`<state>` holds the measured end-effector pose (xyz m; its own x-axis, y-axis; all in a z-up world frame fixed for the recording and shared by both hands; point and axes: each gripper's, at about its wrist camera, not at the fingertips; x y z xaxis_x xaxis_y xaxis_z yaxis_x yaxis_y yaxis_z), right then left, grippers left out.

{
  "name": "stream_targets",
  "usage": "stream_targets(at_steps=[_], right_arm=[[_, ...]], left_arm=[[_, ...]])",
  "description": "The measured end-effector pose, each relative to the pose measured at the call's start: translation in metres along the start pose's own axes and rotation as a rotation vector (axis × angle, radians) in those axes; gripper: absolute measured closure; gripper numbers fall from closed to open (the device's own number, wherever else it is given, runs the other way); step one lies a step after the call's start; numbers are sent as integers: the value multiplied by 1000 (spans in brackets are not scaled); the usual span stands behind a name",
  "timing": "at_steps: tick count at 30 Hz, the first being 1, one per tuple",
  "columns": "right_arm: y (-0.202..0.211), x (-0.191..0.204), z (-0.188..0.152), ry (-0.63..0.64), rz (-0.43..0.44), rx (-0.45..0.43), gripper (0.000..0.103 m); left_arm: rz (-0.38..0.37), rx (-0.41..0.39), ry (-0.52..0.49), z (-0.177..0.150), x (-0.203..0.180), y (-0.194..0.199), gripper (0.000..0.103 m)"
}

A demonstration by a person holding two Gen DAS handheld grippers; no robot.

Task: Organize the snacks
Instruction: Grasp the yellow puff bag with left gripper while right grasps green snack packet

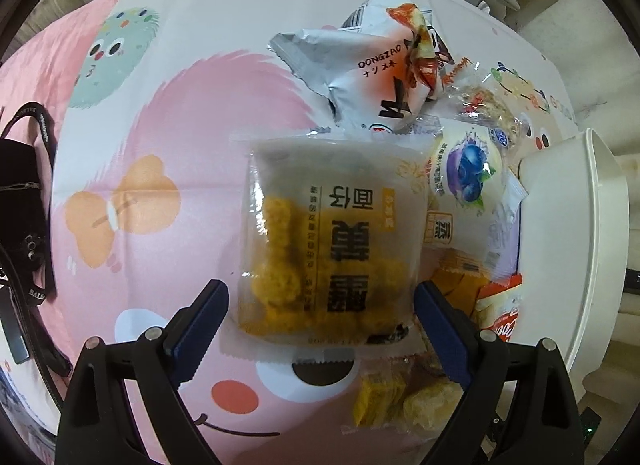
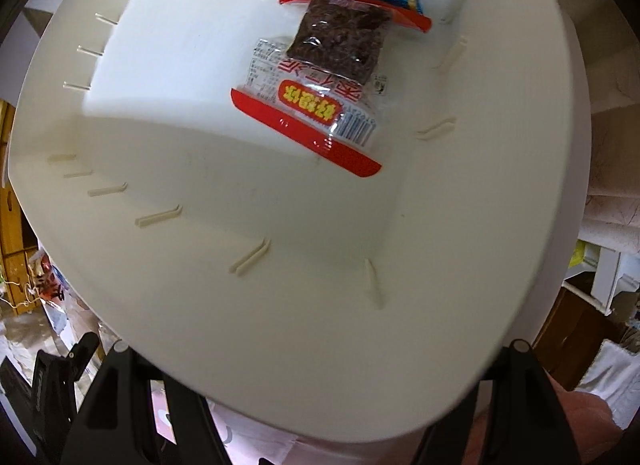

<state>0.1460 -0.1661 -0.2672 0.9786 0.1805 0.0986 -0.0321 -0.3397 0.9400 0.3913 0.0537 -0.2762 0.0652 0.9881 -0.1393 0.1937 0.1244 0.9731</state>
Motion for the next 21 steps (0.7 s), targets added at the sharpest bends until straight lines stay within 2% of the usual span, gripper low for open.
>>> stream_targets(at_steps=[3, 5, 6, 10, 18, 21], right_arm=[[1, 3, 2, 10, -14, 1, 31], [1, 5, 3, 22, -30, 4, 31], [1, 6, 4, 28, -40, 6, 31], [-4, 23, -1, 42, -60, 12, 31], [-9, 52, -11, 74, -77, 12, 48], [-8, 48, -11, 71, -80, 13, 51]], left_arm=[[10, -10, -8, 2, -3, -3, 10], [21, -17, -13, 6, -7, -6, 14], [17, -16, -18, 7, -8, -7, 20], [16, -17, -16, 9, -15, -9, 24], [15, 10, -15, 1, -2, -2, 28], [12, 25, -1, -1, 2, -3, 28]])
Point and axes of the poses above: each gripper's, at about its wrist camera, not at the fingertips, and y roughly against the way its jaws point, x to its left, z to its top, and after that the axes turned 11 degrees about x, right-handed
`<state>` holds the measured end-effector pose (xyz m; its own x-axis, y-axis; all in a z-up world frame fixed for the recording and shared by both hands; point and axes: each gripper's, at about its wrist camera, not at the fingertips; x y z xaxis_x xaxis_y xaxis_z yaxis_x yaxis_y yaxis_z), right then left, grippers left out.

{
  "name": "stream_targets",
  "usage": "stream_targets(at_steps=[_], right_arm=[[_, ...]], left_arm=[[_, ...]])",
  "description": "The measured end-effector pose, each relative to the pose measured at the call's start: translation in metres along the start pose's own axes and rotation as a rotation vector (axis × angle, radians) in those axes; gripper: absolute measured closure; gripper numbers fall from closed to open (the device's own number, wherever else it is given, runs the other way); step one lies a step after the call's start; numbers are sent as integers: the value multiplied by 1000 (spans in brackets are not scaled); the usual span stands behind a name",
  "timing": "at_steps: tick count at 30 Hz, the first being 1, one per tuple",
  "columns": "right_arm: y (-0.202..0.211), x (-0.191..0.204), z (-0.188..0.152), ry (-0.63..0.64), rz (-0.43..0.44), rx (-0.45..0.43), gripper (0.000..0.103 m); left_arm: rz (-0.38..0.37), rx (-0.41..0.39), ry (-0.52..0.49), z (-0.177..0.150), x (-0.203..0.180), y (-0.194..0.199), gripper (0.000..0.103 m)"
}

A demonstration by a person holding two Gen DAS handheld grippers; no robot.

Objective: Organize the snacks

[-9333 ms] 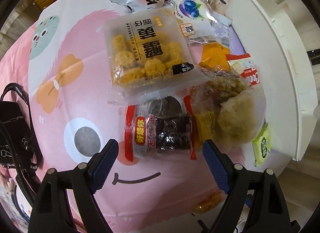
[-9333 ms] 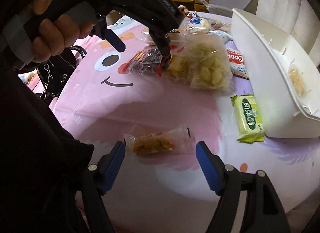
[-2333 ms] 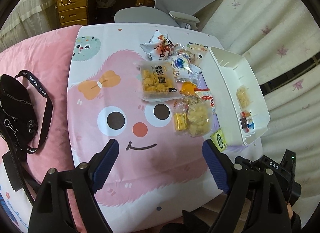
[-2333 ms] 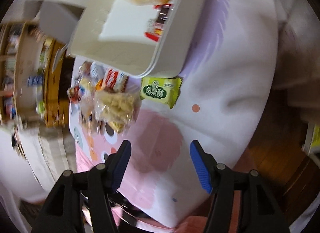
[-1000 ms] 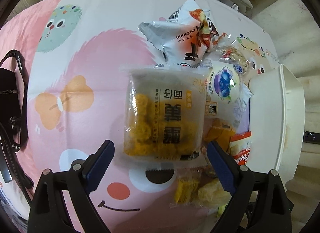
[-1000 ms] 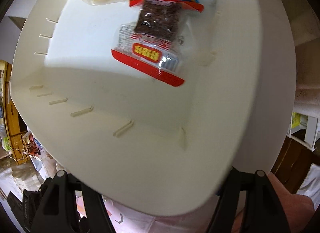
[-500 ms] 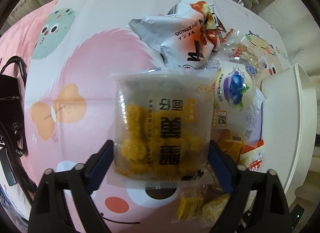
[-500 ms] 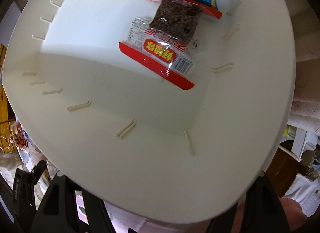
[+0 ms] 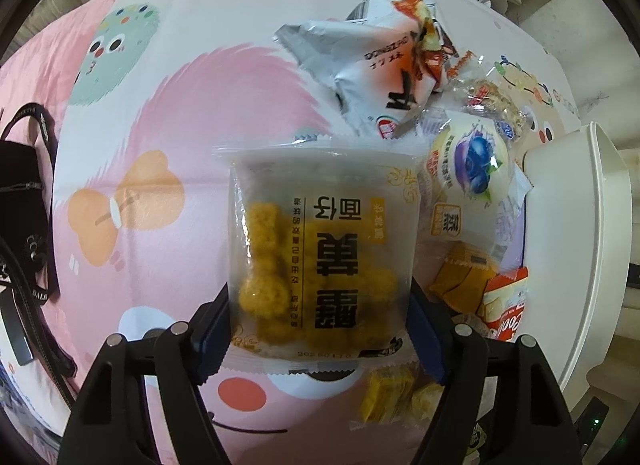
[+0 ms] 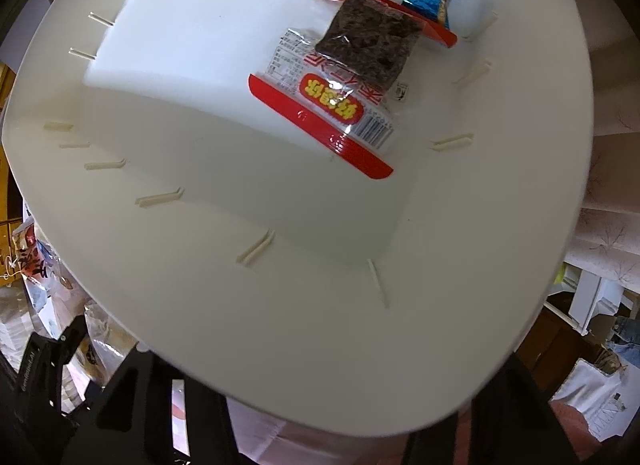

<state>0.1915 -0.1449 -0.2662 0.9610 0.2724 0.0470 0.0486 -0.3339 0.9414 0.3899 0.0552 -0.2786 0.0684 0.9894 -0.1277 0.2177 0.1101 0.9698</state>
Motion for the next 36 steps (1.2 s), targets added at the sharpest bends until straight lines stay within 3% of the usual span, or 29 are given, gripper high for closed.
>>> stream_targets(at_steps=[13, 22, 36], right_arm=[[-5, -16, -14, -8, 40, 64, 57], [14, -15, -46, 67, 125, 32, 86], [5, -61, -102, 103, 262, 42, 87]], left_arm=[[-33, -15, 21, -36, 23, 28, 28], [-50, -19, 15, -84, 44, 49, 28], [-69, -102, -34, -160, 90, 86, 28]])
Point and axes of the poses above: each gripper's, at about its wrist camera, not at the fingertips, and y roughly against the way its jaws point, x to its left, z to its top, and after that the axes turned 11 degrees about x, right-handed
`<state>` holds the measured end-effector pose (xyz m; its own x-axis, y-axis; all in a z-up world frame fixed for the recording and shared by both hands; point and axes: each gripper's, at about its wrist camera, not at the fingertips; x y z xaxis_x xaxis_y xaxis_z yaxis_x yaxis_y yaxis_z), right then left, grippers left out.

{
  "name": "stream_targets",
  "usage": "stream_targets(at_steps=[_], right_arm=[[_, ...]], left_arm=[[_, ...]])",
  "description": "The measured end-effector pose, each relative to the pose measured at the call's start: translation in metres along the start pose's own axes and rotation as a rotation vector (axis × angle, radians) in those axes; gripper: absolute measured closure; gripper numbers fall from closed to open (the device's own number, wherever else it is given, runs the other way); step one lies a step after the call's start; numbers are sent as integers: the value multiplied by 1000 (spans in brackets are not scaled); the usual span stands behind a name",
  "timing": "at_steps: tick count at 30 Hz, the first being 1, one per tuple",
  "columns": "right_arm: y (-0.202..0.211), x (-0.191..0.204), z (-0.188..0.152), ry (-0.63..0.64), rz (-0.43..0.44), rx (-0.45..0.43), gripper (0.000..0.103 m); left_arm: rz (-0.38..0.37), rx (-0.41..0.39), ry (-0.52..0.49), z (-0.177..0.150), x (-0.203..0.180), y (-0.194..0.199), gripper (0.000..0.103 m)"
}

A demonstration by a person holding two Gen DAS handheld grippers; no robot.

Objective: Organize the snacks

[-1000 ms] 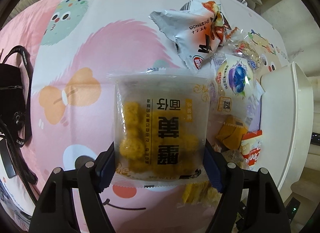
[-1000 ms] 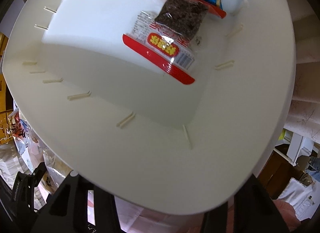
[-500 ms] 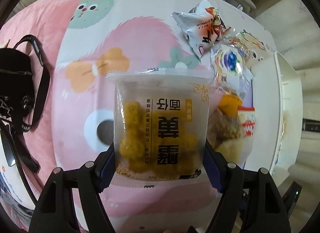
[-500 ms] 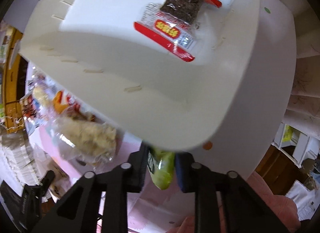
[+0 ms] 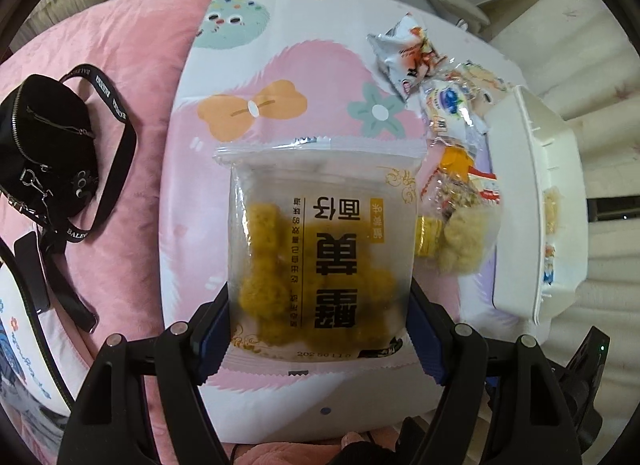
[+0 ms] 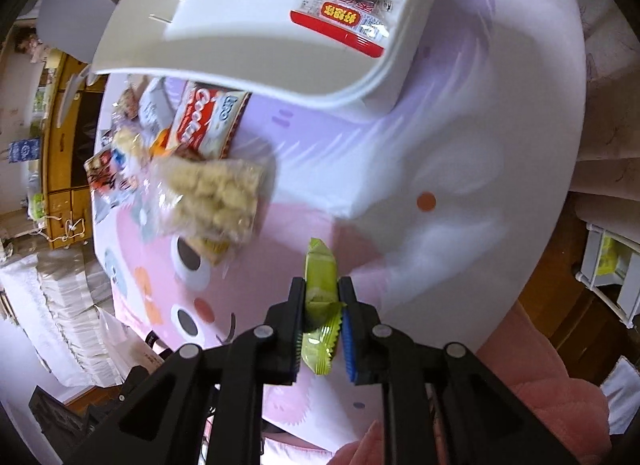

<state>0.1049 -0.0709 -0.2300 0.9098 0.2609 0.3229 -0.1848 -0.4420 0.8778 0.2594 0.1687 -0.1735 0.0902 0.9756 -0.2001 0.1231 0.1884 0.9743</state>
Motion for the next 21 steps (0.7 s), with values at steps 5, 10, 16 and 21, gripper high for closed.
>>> stream_targets(at_steps=[5, 10, 16, 21], right_arm=[[8, -7, -16, 31, 43, -25, 87], [16, -14, -36, 71, 44, -47, 87], [33, -17, -46, 116, 71, -85, 87], [49, -15, -45, 164, 87, -123, 87]], left_arm=[[-29, -45, -46, -25, 11, 13, 28], [-86, -67, -75, -41, 12, 18, 28], [-104, -93, -136, -52, 4, 29, 27], [-107, -117, -191, -54, -14, 38, 27]])
Point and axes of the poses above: each gripper's, at about its wrist camera, not at the fingertips, and y roughly against the way its jaws point, x to its left, z to its top, and after that the axes turned 11 degrees about x, right-handed
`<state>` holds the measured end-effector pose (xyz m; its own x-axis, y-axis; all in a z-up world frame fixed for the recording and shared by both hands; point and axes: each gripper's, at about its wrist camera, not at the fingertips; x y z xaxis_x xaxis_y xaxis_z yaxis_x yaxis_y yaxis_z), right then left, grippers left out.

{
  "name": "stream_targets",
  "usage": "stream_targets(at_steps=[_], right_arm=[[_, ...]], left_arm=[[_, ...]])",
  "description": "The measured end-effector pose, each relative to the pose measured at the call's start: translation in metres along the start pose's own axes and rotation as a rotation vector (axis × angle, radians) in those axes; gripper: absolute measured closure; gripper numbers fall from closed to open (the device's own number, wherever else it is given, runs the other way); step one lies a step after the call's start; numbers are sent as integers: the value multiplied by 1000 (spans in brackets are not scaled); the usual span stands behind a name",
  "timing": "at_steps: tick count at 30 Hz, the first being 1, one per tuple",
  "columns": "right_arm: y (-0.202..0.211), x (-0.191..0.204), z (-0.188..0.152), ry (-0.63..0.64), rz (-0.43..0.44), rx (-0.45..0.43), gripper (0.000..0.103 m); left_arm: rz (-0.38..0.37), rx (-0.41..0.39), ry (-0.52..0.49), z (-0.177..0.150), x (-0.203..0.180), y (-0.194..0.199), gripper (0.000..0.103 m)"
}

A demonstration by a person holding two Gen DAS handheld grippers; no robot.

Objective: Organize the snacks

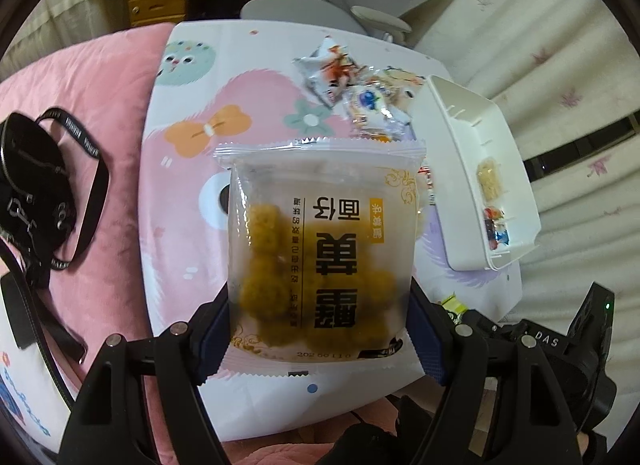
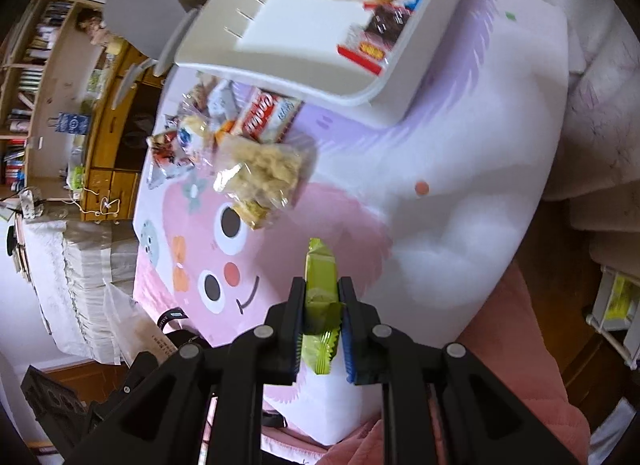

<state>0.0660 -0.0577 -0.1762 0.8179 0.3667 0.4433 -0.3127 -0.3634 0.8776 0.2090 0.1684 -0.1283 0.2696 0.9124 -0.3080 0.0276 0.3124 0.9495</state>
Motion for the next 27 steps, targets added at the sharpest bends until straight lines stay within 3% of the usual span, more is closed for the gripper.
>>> stream_targets(at_steps=[8, 10, 12, 13, 15, 27], right_arm=[[26, 4, 26, 75, 35, -55, 87], [33, 4, 36, 98, 43, -63, 87], [39, 4, 45, 118, 57, -64, 87], [41, 3, 50, 124, 61, -61, 87], [48, 2, 61, 143, 71, -52, 87], [81, -10, 139, 237, 82, -9, 87]], left_arm=[[2, -53, -53, 11, -43, 7, 27], [3, -76, -61, 14, -57, 9, 45], [-13, -102, -72, 17, -70, 11, 47], [-25, -118, -76, 18, -77, 13, 60], [-53, -120, -76, 21, -91, 11, 71], [-14, -101, 63, 28, -148, -22, 71]])
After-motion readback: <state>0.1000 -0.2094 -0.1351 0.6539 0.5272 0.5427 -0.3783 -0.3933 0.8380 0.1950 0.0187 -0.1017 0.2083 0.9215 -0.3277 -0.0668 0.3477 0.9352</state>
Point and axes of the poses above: each gripper's, at about its wrist camera, not at the fingertips, and y roughly against the way its jaws point, x to its left, z to its top, and after that the axes turned 11 degrees about x, right-handed
